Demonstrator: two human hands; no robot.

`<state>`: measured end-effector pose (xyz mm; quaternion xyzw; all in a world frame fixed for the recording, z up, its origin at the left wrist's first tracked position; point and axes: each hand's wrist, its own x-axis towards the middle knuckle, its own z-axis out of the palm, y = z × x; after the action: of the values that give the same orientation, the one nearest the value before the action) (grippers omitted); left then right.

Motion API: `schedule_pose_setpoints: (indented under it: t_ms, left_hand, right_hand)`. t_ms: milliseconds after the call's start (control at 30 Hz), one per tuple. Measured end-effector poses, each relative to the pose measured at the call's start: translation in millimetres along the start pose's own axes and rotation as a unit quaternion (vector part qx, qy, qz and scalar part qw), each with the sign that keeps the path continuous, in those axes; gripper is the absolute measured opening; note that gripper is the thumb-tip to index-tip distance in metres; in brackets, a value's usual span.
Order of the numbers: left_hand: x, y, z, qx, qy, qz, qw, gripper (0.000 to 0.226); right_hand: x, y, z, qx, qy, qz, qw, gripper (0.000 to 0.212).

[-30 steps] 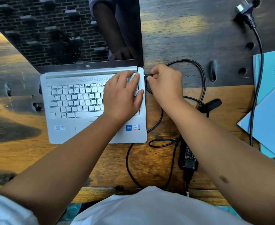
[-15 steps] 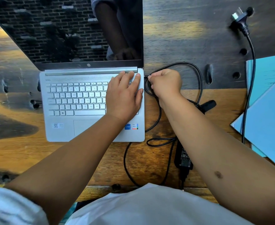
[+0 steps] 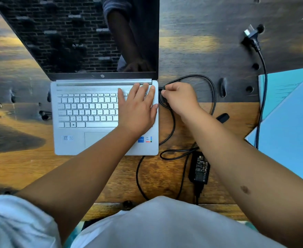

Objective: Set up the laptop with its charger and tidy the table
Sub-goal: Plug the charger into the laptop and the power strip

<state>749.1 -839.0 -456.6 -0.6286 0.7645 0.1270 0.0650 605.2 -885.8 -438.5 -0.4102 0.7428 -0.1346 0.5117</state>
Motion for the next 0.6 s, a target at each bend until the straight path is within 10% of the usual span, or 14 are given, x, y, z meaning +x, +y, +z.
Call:
schedule_pose_setpoints:
  t_ms: [200, 600]
  left_hand:
    - [-13, -3, -13, 0.000, -0.056, 0.014, 0.998, 0.071]
    - [-82, 11, -63, 0.004, -0.030, 0.032, 0.999, 0.079]
  right_hand:
    - [-30, 19, -23, -0.379, -0.008, -0.208, 0.901, 0.066]
    - [-124, 53, -48, -0.422, 0.026, -0.140, 0.895, 0.101]
